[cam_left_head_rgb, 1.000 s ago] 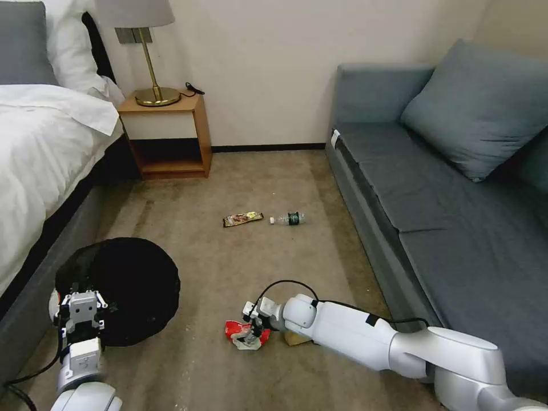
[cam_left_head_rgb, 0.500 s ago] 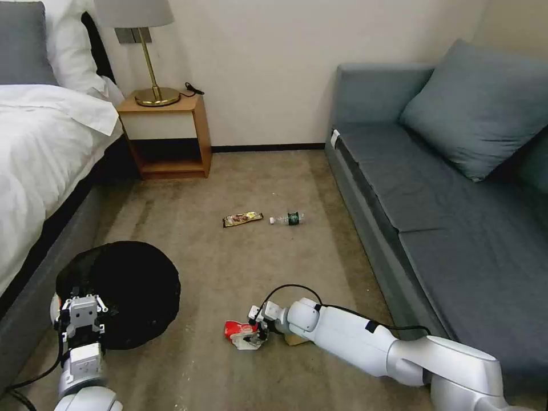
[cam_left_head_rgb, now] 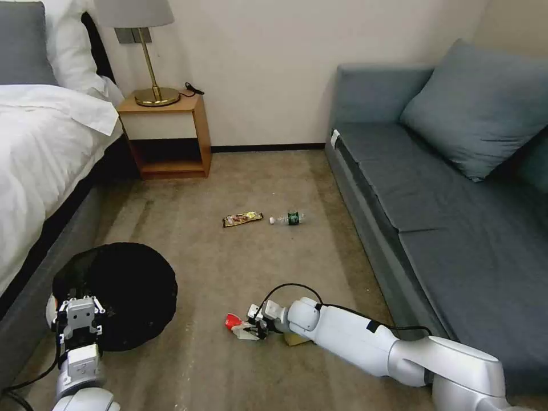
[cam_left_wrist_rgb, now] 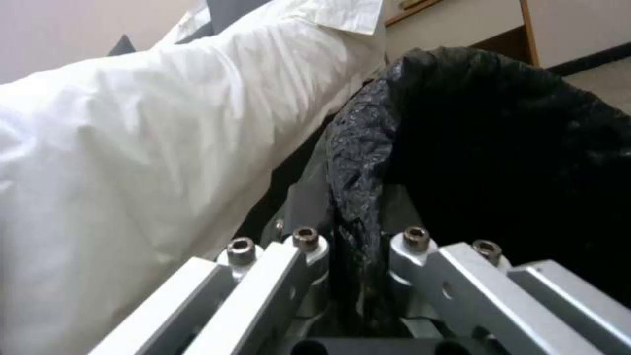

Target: Pick up the trash bin, then pick up the garbage on the floor and place it into the trash bin.

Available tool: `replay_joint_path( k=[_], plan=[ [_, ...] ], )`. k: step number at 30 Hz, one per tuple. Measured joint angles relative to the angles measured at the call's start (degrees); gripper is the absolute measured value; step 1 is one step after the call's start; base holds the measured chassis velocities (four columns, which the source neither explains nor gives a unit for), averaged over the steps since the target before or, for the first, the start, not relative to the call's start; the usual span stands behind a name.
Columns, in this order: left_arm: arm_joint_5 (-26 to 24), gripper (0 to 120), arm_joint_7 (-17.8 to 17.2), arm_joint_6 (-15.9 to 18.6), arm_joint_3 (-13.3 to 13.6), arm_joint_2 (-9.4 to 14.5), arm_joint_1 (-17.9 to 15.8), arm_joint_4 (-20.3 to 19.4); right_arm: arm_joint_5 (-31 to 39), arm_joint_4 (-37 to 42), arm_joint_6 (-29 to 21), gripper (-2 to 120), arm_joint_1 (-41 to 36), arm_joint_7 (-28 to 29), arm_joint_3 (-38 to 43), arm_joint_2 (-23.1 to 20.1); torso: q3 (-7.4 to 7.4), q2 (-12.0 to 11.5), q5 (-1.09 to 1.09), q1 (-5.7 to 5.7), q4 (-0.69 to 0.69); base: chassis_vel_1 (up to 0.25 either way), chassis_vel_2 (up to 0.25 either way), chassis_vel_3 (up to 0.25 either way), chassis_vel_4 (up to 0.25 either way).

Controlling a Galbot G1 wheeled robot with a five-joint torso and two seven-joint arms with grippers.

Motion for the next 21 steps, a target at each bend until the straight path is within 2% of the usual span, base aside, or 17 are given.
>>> replay_joint_path(
  k=[6,14,19,21],
  plan=[
    [0.0,0,0.0,-0.7,-0.3,0.0,-0.2,1.0,0.3,3.4,0.3,5,-1.7,0.0,2.5,-1.9,0.00,0.0,0.01,0.00,0.00,0.000,0.000,0.000,0.000],
    [0.0,0,0.0,-1.9,-0.5,0.0,-0.2,2.0,0.4,13.1,0.8,5,-5.9,0.0,8.7,-7.6,0.00,0.0,0.00,0.00,0.00,0.000,0.000,0.000,0.000],
    [0.3,0,0.0,-2.6,-0.5,-0.4,0.1,1.8,4.0,23.8,1.1,5,-9.0,0.2,17.8,-11.7,0.00,0.0,0.00,0.00,0.00,0.000,0.000,0.000,0.000],
    [0.4,0,0.0,-2.7,-0.5,-0.5,0.1,1.6,4.5,25.2,1.1,5,-9.2,0.3,19.2,-12.0,0.00,0.0,0.00,0.00,0.00,0.000,0.000,0.000,0.000]
  ],
)
